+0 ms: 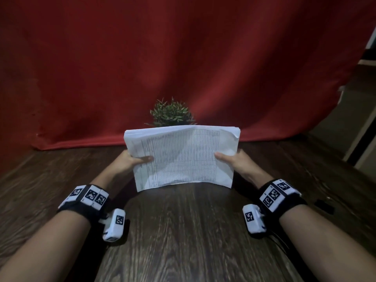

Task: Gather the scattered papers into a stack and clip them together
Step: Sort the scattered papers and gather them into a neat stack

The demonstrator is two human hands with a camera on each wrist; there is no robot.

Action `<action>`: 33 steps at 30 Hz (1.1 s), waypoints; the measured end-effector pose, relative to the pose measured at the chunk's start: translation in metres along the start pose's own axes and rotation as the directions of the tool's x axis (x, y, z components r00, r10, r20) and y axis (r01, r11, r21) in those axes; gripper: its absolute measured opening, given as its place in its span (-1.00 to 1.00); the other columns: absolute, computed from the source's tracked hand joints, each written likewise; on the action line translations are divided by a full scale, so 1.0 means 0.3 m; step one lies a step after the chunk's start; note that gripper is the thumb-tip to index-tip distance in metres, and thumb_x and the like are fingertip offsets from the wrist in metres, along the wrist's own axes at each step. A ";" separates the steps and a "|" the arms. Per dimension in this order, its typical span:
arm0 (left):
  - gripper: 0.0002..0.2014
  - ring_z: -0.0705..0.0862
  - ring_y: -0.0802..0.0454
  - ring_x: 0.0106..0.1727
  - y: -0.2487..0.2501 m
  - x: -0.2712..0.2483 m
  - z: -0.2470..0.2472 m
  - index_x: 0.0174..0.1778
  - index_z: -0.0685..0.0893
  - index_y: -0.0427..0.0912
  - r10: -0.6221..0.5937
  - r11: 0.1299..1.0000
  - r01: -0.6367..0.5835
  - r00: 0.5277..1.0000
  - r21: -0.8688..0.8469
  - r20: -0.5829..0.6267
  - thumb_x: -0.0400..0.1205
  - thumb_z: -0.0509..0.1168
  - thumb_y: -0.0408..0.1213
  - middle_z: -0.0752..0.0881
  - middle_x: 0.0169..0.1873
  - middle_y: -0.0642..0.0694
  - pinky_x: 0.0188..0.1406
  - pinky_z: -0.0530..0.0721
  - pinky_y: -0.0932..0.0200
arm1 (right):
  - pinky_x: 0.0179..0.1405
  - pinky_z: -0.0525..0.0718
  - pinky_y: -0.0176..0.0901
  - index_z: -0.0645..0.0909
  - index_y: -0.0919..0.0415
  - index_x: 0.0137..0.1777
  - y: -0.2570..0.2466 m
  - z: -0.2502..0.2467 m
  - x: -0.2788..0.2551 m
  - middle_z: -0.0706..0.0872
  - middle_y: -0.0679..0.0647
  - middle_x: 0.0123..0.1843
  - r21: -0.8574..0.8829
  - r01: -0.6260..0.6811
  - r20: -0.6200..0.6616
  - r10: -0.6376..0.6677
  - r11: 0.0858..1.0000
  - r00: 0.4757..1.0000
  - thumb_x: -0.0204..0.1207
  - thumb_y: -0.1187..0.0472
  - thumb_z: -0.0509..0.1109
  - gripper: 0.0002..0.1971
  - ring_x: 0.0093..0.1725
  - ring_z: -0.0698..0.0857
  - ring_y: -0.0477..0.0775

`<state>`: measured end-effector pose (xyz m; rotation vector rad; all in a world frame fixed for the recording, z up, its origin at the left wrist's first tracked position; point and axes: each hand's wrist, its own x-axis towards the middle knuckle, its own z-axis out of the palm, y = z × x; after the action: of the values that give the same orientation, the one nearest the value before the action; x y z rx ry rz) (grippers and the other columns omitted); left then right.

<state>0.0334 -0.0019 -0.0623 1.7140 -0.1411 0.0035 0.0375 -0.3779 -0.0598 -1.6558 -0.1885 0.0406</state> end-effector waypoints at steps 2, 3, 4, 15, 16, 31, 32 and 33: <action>-0.65 0.88 -0.29 0.19 0.020 -0.006 -0.004 0.26 0.81 -0.33 -0.021 1.000 0.021 0.997 -0.009 -0.074 0.55 0.60 -0.43 0.88 0.17 -0.26 0.30 0.79 -0.33 | 0.23 0.82 0.17 0.74 0.27 0.31 -0.029 -0.005 -0.006 0.88 0.13 0.17 -0.073 0.016 -0.031 -0.018 0.997 0.999 0.58 0.20 0.59 -0.66 0.18 0.87 0.20; -0.67 0.90 -0.30 0.11 0.032 -0.006 -0.013 0.23 0.82 -0.35 -0.029 0.999 0.025 0.992 -0.032 -0.120 0.55 0.60 -0.41 0.89 0.12 -0.31 0.20 0.84 -0.27 | 0.19 0.84 0.17 0.75 0.28 0.29 -0.048 -0.010 -0.007 0.89 0.13 0.13 -0.118 0.026 -0.047 -0.032 0.993 0.998 0.58 0.17 0.60 -0.67 0.12 0.88 0.17; -0.69 0.91 -0.28 -0.01 0.046 -0.004 -0.028 0.19 0.83 -0.33 -0.026 0.998 0.019 0.988 -0.052 -0.152 0.54 0.60 -0.36 0.88 0.07 -0.39 0.03 0.88 -0.16 | 0.15 0.85 0.16 0.75 0.28 0.26 -0.073 -0.018 -0.009 0.90 0.14 0.10 -0.159 0.043 -0.057 -0.052 0.986 0.997 0.58 0.13 0.60 -0.67 0.07 0.90 0.14; -0.02 0.46 0.23 0.62 0.477 -0.076 0.081 0.77 0.29 0.21 0.580 0.539 -0.488 0.806 0.686 0.118 0.46 0.66 0.11 0.54 0.62 0.09 0.61 0.36 0.26 | -0.29 0.59 -0.10 0.77 0.15 -0.27 -0.509 0.035 -0.034 0.80 0.01 -0.27 -0.729 0.303 0.191 -0.242 0.614 0.951 0.57 -0.02 0.59 -0.71 -0.35 0.71 -0.03; -0.08 0.56 0.36 0.49 0.519 -0.084 0.115 0.73 0.37 0.22 0.543 0.548 -0.505 0.821 0.667 0.176 0.47 0.67 0.07 0.63 0.51 0.18 0.49 0.44 0.38 | -0.33 0.54 -0.12 0.74 0.13 -0.29 -0.559 0.070 -0.053 0.78 -0.01 -0.29 -0.754 0.341 0.241 -0.247 0.561 0.939 0.58 -0.03 0.59 -0.70 -0.38 0.66 -0.06; -0.74 0.87 -0.34 0.10 0.440 -0.108 0.140 -0.01 0.92 -0.25 0.331 0.940 -0.336 0.940 -0.052 -0.084 0.47 0.64 -0.19 0.89 0.07 -0.33 0.31 0.78 -0.40 | 0.23 0.81 0.04 0.76 0.21 0.21 -0.497 0.041 -0.115 0.89 0.12 0.12 0.087 0.220 0.145 -0.231 0.972 0.962 0.40 0.13 0.54 -0.62 0.11 0.86 0.11; -0.73 0.87 -0.34 0.11 0.426 -0.109 0.156 0.03 0.91 -0.24 0.321 0.938 -0.331 0.941 -0.098 -0.109 0.47 0.63 -0.20 0.89 0.10 -0.33 0.31 0.78 -0.39 | 0.27 0.79 0.11 0.73 0.25 0.25 -0.463 0.069 -0.113 0.88 0.15 0.16 0.222 0.181 0.118 -0.211 0.958 0.970 0.43 0.14 0.52 -0.60 0.13 0.85 0.16; -0.72 0.87 -0.32 0.11 0.414 -0.106 0.172 0.05 0.90 -0.23 0.313 0.935 -0.330 0.940 -0.130 -0.133 0.48 0.63 -0.19 0.89 0.12 -0.31 0.31 0.79 -0.36 | 0.26 0.80 0.11 0.72 0.30 0.27 -0.433 0.101 -0.114 0.88 0.18 0.17 0.303 0.168 0.093 -0.205 0.938 0.974 0.48 0.17 0.51 -0.62 0.12 0.86 0.17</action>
<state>-0.0140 -0.0672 0.0497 1.5189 -0.3314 0.3236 -0.0133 -0.3423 0.0631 -1.3328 -0.4144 0.0250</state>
